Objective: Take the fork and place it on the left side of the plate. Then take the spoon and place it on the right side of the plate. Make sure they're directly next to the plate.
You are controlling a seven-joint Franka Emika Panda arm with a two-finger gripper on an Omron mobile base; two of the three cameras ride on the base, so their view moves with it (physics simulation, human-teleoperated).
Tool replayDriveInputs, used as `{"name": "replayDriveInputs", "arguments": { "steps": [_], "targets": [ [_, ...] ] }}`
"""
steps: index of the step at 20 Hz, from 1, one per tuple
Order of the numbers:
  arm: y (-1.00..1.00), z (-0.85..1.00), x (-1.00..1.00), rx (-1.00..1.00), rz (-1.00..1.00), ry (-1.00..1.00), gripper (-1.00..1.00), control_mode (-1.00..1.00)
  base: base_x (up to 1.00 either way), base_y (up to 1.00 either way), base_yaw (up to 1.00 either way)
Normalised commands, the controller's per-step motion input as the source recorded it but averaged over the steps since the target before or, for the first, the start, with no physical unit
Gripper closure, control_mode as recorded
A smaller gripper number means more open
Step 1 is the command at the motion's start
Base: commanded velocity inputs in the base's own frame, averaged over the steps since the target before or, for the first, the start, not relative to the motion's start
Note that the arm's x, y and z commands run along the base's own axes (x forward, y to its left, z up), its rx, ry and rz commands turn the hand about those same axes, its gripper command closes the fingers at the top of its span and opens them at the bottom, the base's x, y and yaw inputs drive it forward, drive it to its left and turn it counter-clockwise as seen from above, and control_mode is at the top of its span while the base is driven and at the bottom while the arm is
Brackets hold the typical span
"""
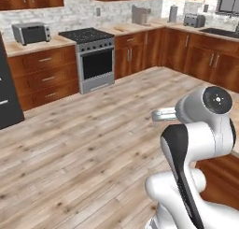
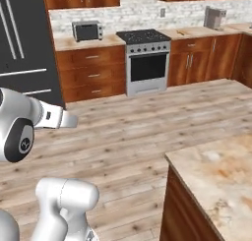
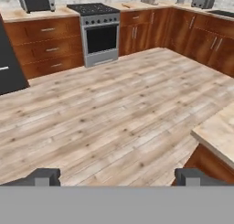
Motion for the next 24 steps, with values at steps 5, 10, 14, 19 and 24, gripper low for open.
{"name": "replayDriveInputs", "arguments": {
  "steps": [5, 10, 14, 19, 24],
  "targets": [
    [0.00, 0.00, 0.00, 0.00, 0.00, 0.00, -1.00, 1.00, 1.00, 0.49, -0.30],
    [0.00, 0.00, 0.00, 0.00, 0.00, 0.00, -1.00, 1.00, 1.00, 0.44, -0.29],
    [0.00, 0.00, 0.00, 0.00, 0.00, 0.00, -1.00, 1.00, 1.00, 0.24, -0.23],
    [0.00, 0.00, 0.00, 0.00, 0.00, 0.00, -1.00, 1.00, 1.00, 0.04, -0.12],
    [0.00, 0.00, 0.00, 0.00, 0.00, 0.00, -1.00, 1.00, 1.00, -0.02, 0.00]
  ]
}}
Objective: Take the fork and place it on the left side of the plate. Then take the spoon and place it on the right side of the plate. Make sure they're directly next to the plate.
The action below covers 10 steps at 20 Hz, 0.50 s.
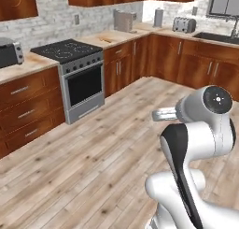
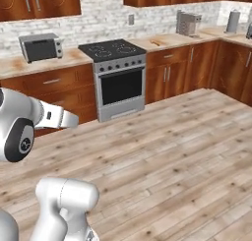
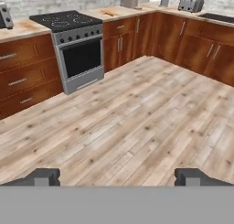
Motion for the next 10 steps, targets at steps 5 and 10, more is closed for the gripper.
{"name": "replayDriveInputs", "arguments": {
  "steps": [5, 10],
  "targets": [
    [0.00, 0.00, 0.00, 0.00, 0.00, 0.00, -1.00, 1.00, 1.00, -0.18, 0.09],
    [0.00, 0.00, 0.00, 0.00, 0.00, 0.00, -1.00, 1.00, 1.00, -0.29, 0.19]
  ]
}}
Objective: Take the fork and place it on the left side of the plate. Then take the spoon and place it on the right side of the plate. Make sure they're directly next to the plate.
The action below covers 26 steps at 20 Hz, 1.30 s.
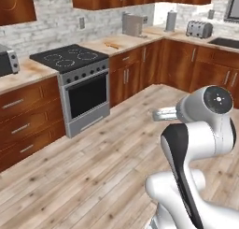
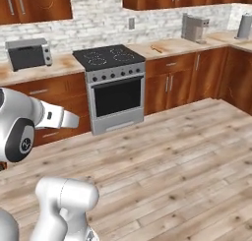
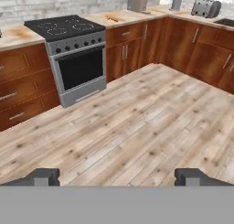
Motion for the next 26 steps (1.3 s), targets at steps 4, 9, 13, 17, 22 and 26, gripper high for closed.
{"name": "replayDriveInputs", "arguments": {
  "steps": [4, 9, 13, 17, 22, 26],
  "targets": [
    [0.00, 0.00, 0.00, 0.00, 0.00, 0.00, -1.00, 1.00, 1.00, -0.31, 0.25],
    [0.00, 0.00, 0.00, 0.00, 0.00, 0.00, -1.00, 1.00, 1.00, -0.31, 0.27],
    [0.00, 0.00, 0.00, 0.00, 0.00, 0.00, -1.00, 1.00, 1.00, -0.38, 0.27],
    [0.00, 0.00, 0.00, 0.00, 0.00, 0.00, -1.00, 1.00, 1.00, -0.44, 0.28],
    [0.00, 0.00, 0.00, 0.00, 0.00, 0.00, -1.00, 1.00, 1.00, -0.55, 0.28],
    [0.00, 0.00, 0.00, 0.00, 0.00, 0.00, -1.00, 1.00, 1.00, -0.62, 0.27]
  ]
}}
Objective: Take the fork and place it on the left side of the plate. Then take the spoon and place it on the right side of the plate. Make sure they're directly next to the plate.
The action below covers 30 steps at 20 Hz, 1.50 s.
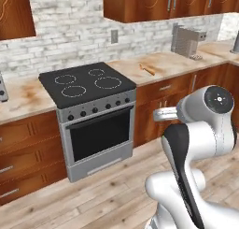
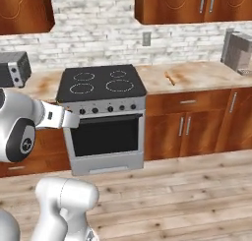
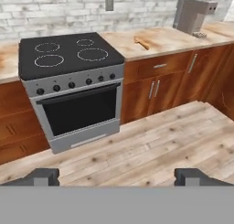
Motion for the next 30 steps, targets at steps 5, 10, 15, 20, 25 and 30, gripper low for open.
{"name": "replayDriveInputs", "arguments": {
  "steps": [5, 10, 15, 20, 25, 30],
  "targets": [
    [0.00, 0.00, 0.00, 0.00, 0.00, 0.00, -1.00, 1.00, 1.00, -0.64, 0.27],
    [0.00, 0.00, 0.00, 0.00, 0.00, 0.00, -1.00, 1.00, 0.99, -0.68, 0.26],
    [0.00, 0.00, 0.00, 0.00, 0.00, 0.00, -1.00, 1.00, 0.95, -0.65, 0.27],
    [0.00, 0.00, 0.00, 0.00, 0.00, 0.00, -1.00, 1.00, 0.91, -0.64, 0.28],
    [0.00, 0.00, 0.00, 0.00, 0.00, 0.00, -1.00, 1.00, 0.74, -0.67, 0.29],
    [0.00, 0.00, 0.00, 0.00, 0.00, 0.00, -1.00, 1.00, 0.68, -0.53, 0.26]
  ]
}}
